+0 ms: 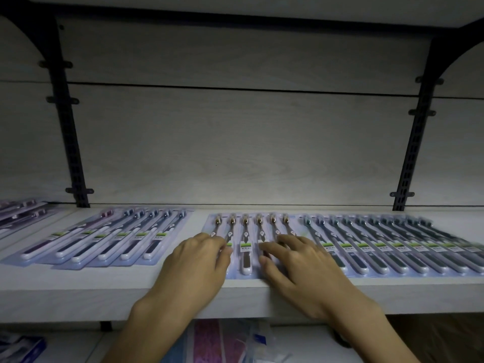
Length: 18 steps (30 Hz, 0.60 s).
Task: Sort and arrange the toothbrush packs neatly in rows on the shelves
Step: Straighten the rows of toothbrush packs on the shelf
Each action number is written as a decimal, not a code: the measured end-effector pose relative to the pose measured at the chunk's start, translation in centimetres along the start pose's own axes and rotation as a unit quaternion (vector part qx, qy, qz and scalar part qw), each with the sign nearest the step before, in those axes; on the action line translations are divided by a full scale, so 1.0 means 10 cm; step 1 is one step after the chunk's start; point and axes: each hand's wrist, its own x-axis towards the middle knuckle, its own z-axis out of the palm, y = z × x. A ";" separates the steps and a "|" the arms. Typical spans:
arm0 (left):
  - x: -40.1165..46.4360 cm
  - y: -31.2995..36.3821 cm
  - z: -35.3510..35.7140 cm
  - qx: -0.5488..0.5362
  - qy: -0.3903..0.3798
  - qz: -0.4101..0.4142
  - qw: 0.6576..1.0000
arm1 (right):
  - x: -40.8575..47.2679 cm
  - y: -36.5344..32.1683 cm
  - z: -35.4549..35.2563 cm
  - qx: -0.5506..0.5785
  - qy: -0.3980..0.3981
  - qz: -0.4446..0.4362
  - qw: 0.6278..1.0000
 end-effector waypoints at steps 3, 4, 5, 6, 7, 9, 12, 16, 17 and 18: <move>-0.02 0.04 0.00 0.017 -0.008 -0.013 1.000 | -0.02 0.01 0.03 -0.004 0.001 -0.001 1.000; -0.01 0.05 0.00 0.012 -0.011 -0.012 1.000 | -0.02 0.01 0.03 -0.003 0.002 -0.001 1.000; -0.01 0.07 0.01 0.009 -0.015 -0.010 1.000 | -0.02 0.01 0.03 0.002 0.004 0.001 1.000; -0.02 0.09 0.02 0.011 -0.017 -0.007 1.000 | -0.01 0.02 0.04 0.005 0.005 0.002 1.000; -0.03 0.11 0.02 0.021 -0.021 -0.005 1.000 | 0.00 0.02 0.04 0.006 0.011 -0.001 1.000; -0.06 0.14 0.02 0.047 -0.029 -0.004 0.998 | 0.01 0.00 0.04 0.004 0.016 -0.001 1.000; -0.11 0.14 0.00 0.062 -0.039 -0.002 0.997 | -0.03 0.01 0.06 0.006 0.014 -0.001 1.000; -0.17 0.17 -0.04 0.062 -0.062 -0.002 0.996 | -0.13 -0.02 0.07 0.006 0.032 -0.008 0.999; -0.19 0.18 -0.04 0.061 -0.068 -0.004 0.996 | -0.14 -0.03 0.06 0.004 0.034 -0.008 0.999; -0.20 0.19 -0.04 0.060 -0.073 -0.008 0.996 | -0.15 -0.04 0.06 0.003 0.034 -0.007 0.999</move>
